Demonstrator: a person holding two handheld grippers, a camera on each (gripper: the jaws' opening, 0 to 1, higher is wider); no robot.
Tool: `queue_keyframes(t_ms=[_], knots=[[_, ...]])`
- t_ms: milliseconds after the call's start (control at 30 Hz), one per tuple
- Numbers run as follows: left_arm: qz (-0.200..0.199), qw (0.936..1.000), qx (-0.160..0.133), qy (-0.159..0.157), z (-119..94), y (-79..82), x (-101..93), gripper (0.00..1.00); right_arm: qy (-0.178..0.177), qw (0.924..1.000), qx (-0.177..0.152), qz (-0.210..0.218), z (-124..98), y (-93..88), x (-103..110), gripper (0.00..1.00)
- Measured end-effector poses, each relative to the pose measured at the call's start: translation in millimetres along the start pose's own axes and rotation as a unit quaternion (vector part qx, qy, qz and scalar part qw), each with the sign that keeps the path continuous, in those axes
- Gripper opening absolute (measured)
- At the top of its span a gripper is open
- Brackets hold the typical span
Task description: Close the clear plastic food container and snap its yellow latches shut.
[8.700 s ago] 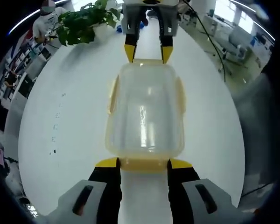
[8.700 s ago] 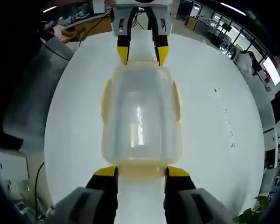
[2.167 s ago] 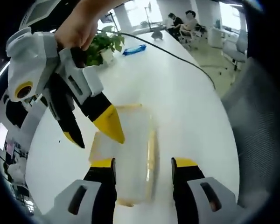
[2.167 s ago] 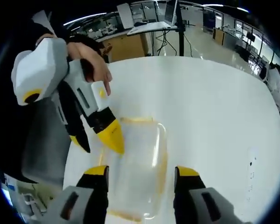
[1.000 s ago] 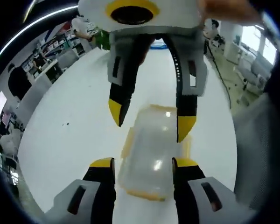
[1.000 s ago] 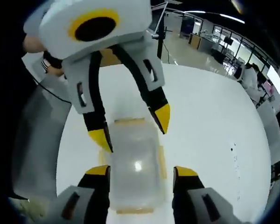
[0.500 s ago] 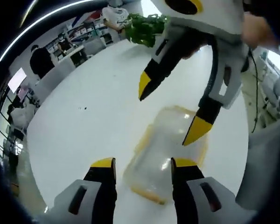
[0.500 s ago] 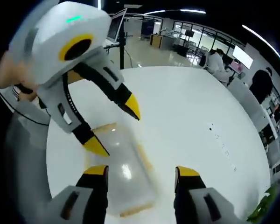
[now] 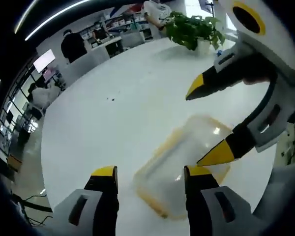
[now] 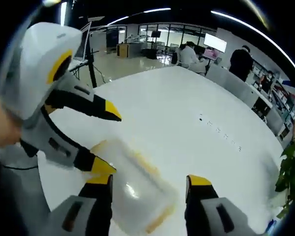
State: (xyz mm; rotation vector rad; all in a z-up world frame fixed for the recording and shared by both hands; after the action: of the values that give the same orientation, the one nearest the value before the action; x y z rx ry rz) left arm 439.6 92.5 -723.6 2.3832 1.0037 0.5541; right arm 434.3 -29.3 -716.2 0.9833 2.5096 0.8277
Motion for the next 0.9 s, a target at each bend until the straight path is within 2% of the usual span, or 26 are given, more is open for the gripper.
queue_keyframes(t_ms=[133, 300, 367, 400, 433, 467, 500, 567, 600, 700, 733, 800, 833, 867, 900], knots=[[0.001, 1.0, 0.0, 0.004, 0, 0.4, -0.6, 0.5, 0.002, 0.9999, 0.001, -0.011, 0, 2.0, 3, 0.58], [-0.021, 0.9995, -0.02, 0.009, -5, 3.2, 2.7, 0.51, 0.001, 1.0, -0.009, 0.002, -1, 1.9, -1, 0.58], [-0.019, 0.9995, -0.021, 0.012, -3, 0.3, 3.5, 0.51, -0.002, 0.9977, -0.021, 0.065, -2, -2.3, -2, 0.59], [-0.036, 0.9991, -0.016, 0.014, -1, -4.1, 4.7, 0.52, -0.002, 0.9935, -0.029, 0.11, -3, -6.0, -2, 0.59], [-0.072, 0.9971, -0.023, 0.01, 0, -7.2, 4.8, 0.53, -0.006, 0.99, -0.037, 0.136, -3, -9.1, -2, 0.59], [-0.096, 0.9946, -0.037, 0.009, -1, -8.8, 6.2, 0.53, -0.014, 0.9886, -0.043, 0.143, -4, -11.5, -3, 0.59], [-0.112, 0.9926, -0.045, 0.009, -1, -10.9, 7.5, 0.52, -0.023, 0.9876, -0.05, 0.147, -5, -13.8, -3, 0.59], [-0.142, 0.9886, -0.051, 0.0, -1, -17.5, 9.3, 0.51, -0.016, 0.9818, -0.071, 0.175, -5, -19.0, -2, 0.58], [-0.16, 0.9855, -0.055, -0.019, 1, -20.0, 7.9, 0.51, -0.015, 0.9742, -0.087, 0.207, -6, -22.4, -2, 0.59], [-0.181, 0.981, -0.064, -0.026, 1, -28.4, 10.4, 0.53, 0.001, 0.9621, -0.127, 0.242, -6, -27.6, -5, 0.58], [-0.195, 0.9786, -0.059, -0.03, 1, -31.3, 10.0, 0.53, 0.009, 0.958, -0.138, 0.252, -6, -30.0, -5, 0.57], [-0.251, 0.9636, -0.081, -0.047, -2, -31.6, 10.1, 0.52, 0.017, 0.9542, -0.145, 0.261, -5, -37.0, -5, 0.58], [-0.266, 0.958, -0.096, -0.049, -3, -31.1, 11.4, 0.51, 0.016, 0.9546, -0.143, 0.261, -4, -40.3, -5, 0.58], [-0.285, 0.9513, -0.106, -0.05, -4, -31.6, 12.6, 0.5, 0.022, 0.9507, -0.148, 0.271, -4, -43.0, -4, 0.58], [-0.294, 0.948, -0.112, -0.05, -4, -32.8, 14.0, 0.5, 0.026, 0.9483, -0.155, 0.276, -3, -43.6, -3, 0.57]])
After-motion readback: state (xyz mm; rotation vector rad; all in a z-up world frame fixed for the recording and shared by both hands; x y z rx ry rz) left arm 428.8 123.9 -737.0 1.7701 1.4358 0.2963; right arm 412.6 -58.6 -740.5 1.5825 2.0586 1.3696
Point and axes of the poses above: the point that each gripper's makers call its tool centre point, and the gripper's own axes: z roughly forward along the fingers, x roughly to its left, y roughly out of its top, the point moved 8 cm from there along -z, roughly backward along the fingers, and after that the axes turned 3 degrees about x, right-handed, at the moved point
